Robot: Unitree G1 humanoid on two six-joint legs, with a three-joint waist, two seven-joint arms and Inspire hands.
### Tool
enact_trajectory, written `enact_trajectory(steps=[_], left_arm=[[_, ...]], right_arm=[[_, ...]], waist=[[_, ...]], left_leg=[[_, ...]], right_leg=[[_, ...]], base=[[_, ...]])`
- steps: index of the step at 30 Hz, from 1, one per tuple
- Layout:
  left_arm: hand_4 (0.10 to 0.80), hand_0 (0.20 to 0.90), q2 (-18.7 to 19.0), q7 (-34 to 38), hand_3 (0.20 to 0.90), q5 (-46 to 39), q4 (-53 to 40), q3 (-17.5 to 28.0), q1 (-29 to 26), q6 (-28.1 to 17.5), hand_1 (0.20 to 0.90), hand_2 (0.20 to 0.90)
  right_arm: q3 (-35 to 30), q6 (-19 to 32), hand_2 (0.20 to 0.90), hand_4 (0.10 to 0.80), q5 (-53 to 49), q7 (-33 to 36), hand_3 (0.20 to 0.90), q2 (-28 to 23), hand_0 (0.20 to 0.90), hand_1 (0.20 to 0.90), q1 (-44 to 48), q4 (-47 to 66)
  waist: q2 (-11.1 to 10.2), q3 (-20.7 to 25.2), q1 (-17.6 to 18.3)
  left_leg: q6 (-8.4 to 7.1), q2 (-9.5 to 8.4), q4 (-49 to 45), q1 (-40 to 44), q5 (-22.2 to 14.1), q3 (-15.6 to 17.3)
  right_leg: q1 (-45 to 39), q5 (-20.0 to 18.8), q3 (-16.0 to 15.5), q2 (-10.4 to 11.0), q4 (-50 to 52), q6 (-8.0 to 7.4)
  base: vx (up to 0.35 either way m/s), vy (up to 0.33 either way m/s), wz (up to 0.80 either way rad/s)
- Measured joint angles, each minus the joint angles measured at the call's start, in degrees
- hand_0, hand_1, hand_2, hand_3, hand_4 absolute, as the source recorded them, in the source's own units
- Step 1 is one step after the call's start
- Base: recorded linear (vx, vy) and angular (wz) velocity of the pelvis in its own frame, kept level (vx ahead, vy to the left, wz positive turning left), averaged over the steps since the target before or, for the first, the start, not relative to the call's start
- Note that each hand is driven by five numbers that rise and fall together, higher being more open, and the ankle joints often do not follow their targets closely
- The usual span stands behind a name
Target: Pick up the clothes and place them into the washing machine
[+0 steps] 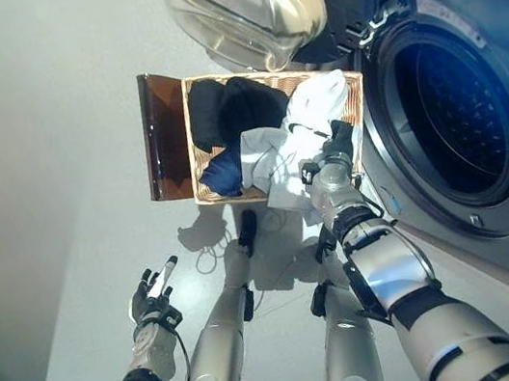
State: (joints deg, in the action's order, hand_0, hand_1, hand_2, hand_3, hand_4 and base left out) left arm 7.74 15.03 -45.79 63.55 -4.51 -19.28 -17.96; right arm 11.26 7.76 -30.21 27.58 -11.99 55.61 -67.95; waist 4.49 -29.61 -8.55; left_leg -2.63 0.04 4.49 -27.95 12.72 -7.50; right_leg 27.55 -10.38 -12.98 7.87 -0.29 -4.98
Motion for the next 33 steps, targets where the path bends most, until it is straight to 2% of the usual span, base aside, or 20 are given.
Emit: enact_trajectory(steps=[7, 13, 19, 26, 33], left_arm=[[0.8, 0.9, -0.98, -0.15, 0.9, -0.17, -1.31, 1.02, 1.54, -0.03, 0.9, 0.9], [0.8, 0.9, -2.23, -0.49, 0.9, -0.89, -1.13, 1.95, 2.71, -0.02, 0.9, 0.9], [0.8, 0.9, -3.29, -1.4, 0.9, -1.28, -1.46, 2.0, 3.21, -0.06, 0.9, 0.9], [0.8, 0.9, -4.11, -1.73, 0.9, -2.1, -2.86, 2.01, 4.17, -0.17, 0.9, 0.9], [0.8, 0.9, -4.71, -2.53, 0.9, -2.09, -2.37, 2.12, 5.66, -0.29, 0.9, 0.9]], right_arm=[[0.04, 2.49, 0.2, 0.3, -4.46, -2.19, 0.2, 1.48, 0.2, 0.2, -7.4, 11.15], [-0.57, 4.89, 0.2, 0.3, -8.78, -4.44, 0.2, 2.08, 0.2, 0.2, -11.82, 13.68], [-0.74, 6.43, 0.2, 0.3, -12.67, -5.35, 0.2, 2.01, 0.2, 0.2, -15.41, 18.23], [-0.77, 9.21, 0.2, 0.3, -15.35, -6.67, 0.2, 2.43, 0.2, 0.2, -20.93, 25.81], [-4.39, 11.54, 0.2, 0.3, -15.36, -7.41, 0.2, 3.7, 0.2, 0.2, -24.63, 28.05]], waist=[[-0.01, -0.03, 2.24], [-0.03, -0.02, 3.38], [-0.04, -0.03, 5.11], [-0.04, -0.03, 6.29], [-0.03, -0.02, 7.27]], left_leg=[[0.19, 0.02, 0.03, 2.23, -0.44, 1.87], [1.42, 0.07, 0.05, 4.63, -1.33, 3.92], [1.98, 0.2, 0.05, 5.28, -1.7, 5.0], [2.1, 0.26, 0.06, 6.25, -2.2, 5.77], [2.27, 0.13, 0.08, 6.53, -2.5, 6.33]], right_leg=[[-1.29, -0.26, 1.87, 0.04, -0.05, -0.36], [-3.47, -0.93, 3.57, -0.19, -1.96, -0.52], [-4.35, -2.06, 4.52, -0.47, -3.56, -0.6], [-5.09, -2.14, 5.12, -0.55, -4.04, -0.54], [-4.97, -1.92, 6.01, -0.44, -4.21, -0.82]], base=[[0.019, 0.001, -0.12], [0.03, -0.003, -0.17], [0.02, -0.01, -0.1], [0.018, -0.006, -0.05], [0.027, -0.007, -0.05]])
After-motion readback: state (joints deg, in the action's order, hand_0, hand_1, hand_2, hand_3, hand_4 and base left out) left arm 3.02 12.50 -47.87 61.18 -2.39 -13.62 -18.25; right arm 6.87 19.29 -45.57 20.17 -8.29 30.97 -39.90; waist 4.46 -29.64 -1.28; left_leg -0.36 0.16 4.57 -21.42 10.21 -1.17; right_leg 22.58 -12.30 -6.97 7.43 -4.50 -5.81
